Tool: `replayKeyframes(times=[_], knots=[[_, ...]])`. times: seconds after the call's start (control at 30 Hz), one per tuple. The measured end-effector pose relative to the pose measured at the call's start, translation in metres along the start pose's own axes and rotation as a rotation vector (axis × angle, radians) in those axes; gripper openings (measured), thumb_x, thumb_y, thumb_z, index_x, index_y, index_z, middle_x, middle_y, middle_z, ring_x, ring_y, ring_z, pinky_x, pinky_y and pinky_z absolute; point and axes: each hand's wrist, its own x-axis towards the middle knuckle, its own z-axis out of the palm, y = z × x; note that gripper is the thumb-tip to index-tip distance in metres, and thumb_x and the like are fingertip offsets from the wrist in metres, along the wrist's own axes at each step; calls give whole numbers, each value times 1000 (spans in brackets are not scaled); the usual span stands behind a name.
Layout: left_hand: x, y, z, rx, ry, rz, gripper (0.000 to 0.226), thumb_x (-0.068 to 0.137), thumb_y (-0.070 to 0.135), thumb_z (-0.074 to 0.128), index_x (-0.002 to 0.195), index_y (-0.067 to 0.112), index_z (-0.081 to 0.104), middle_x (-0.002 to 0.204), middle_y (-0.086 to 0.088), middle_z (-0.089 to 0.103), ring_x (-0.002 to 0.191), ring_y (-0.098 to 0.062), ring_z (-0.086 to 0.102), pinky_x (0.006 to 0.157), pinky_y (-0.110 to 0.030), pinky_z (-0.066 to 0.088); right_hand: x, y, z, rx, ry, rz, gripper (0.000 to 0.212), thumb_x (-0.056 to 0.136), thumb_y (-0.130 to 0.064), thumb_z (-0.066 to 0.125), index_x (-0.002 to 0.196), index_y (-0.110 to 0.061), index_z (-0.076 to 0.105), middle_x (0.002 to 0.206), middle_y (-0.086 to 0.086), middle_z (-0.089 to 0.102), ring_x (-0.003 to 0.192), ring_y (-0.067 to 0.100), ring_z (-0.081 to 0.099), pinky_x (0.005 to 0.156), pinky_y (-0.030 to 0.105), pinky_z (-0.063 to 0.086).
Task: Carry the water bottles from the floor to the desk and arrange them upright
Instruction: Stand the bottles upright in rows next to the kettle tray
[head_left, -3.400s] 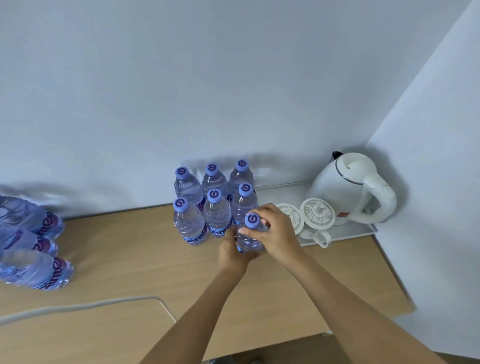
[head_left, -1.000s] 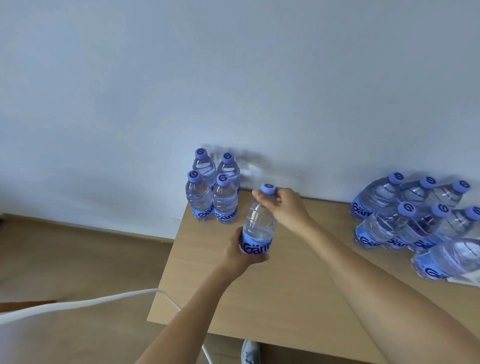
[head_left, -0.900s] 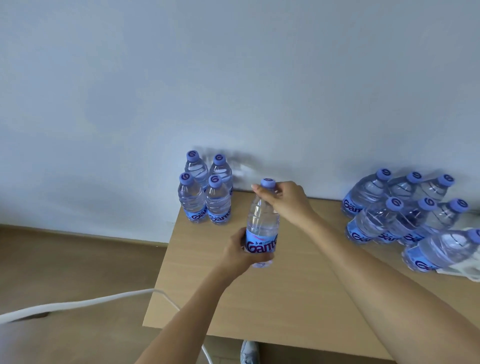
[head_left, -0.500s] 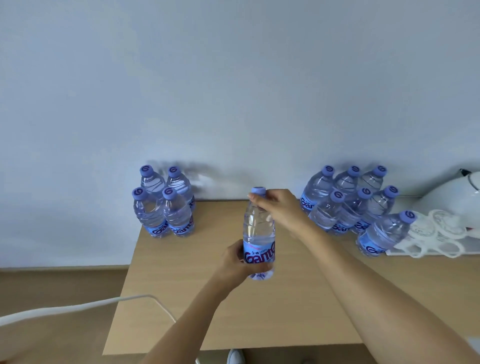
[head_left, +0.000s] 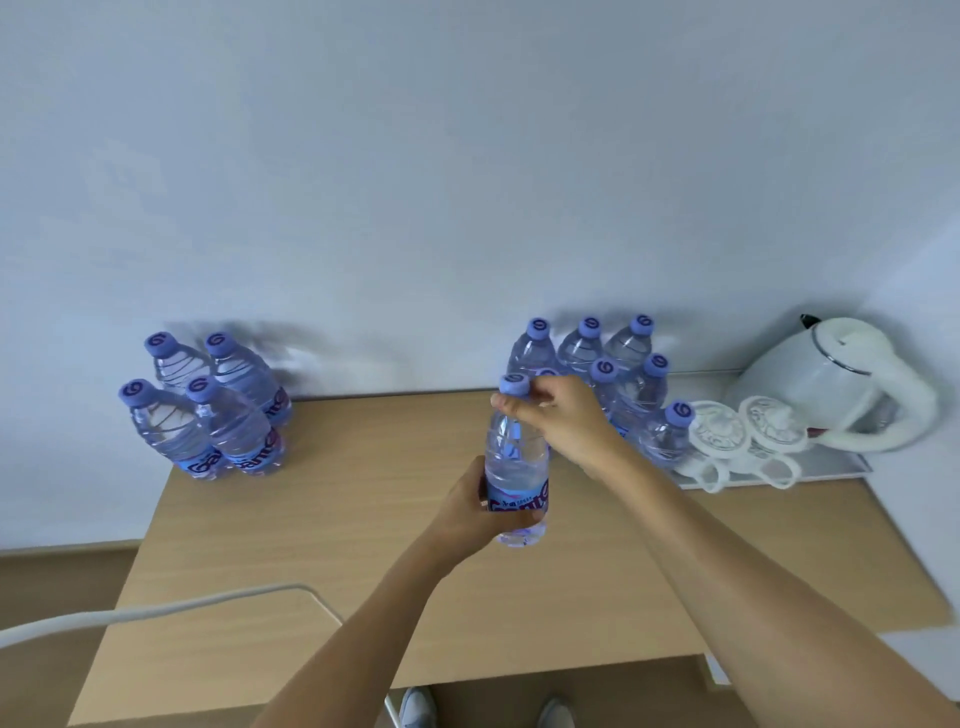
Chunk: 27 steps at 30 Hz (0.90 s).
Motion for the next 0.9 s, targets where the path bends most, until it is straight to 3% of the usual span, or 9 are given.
replayKeyframes(times=[0.1,0.2,0.3,0.4,0.5,0.6,0.67,0.8,0.9], knots=[[19,-19,30,40,171,-10,49,65,16,87,103,31,61,95,11,73,84,-4,68,66,-13,51,-11,23,-26,-17,-35,-11,33,80,-35,77,80,-4,67,67,10,65,59,16,53,61,33,42],[39,-31,60,26,260,-16,67,61,3,89,119,19,58,107,2,70,92,-6,67,76,-22,55,-19,48,-47,-33,-51,-44,30,78,-29,79,64,-18,55,54,-15,48,53,1,40,56,16,32],[58,-39,84,-8,298,-14,67,59,-10,85,118,9,57,106,-5,69,93,-19,67,72,-22,55,-22,71,-61,-74,-60,-40,32,76,-31,81,75,-8,58,65,-5,50,64,6,41,63,27,35],[71,-51,103,-53,339,-36,62,59,-21,79,111,3,57,97,-7,68,85,-20,65,66,-19,54,-26,89,-72,-61,-98,-28,22,75,-30,81,73,-26,60,62,-17,57,59,-4,44,59,12,34],[82,-56,116,-41,374,-17,65,61,-19,79,116,6,56,101,-6,69,88,-17,66,68,-19,54,-26,99,-80,-71,-105,-33,28,77,-26,80,70,-39,55,58,-27,55,54,-7,45,57,8,35],[95,-53,119,-56,417,-30,65,67,-17,76,123,9,53,105,-9,68,89,-17,65,64,-14,52,-19,105,-84,-85,-86,-48,17,76,-26,80,83,-27,64,66,-24,60,61,-7,50,62,7,38],[105,-53,120,-76,421,-33,62,71,-17,74,123,9,52,107,-10,66,89,-19,65,62,-14,53,-13,108,-86,-109,-76,-62,25,77,-29,80,92,-17,64,76,-13,63,69,-2,52,65,13,40],[114,-54,122,19,425,-12,65,64,-8,82,119,12,53,108,-4,68,96,-18,66,75,-27,57,-6,110,-90,-187,-43,-73,27,77,-29,79,93,-15,62,83,-8,63,75,3,55,67,11,40],[118,-56,125,42,449,-10,63,63,-4,83,114,20,54,104,2,68,93,-11,67,71,-21,56,-3,109,-89,-194,-28,-65,25,77,-27,79,92,-16,62,84,-9,62,75,1,54,68,8,40]])
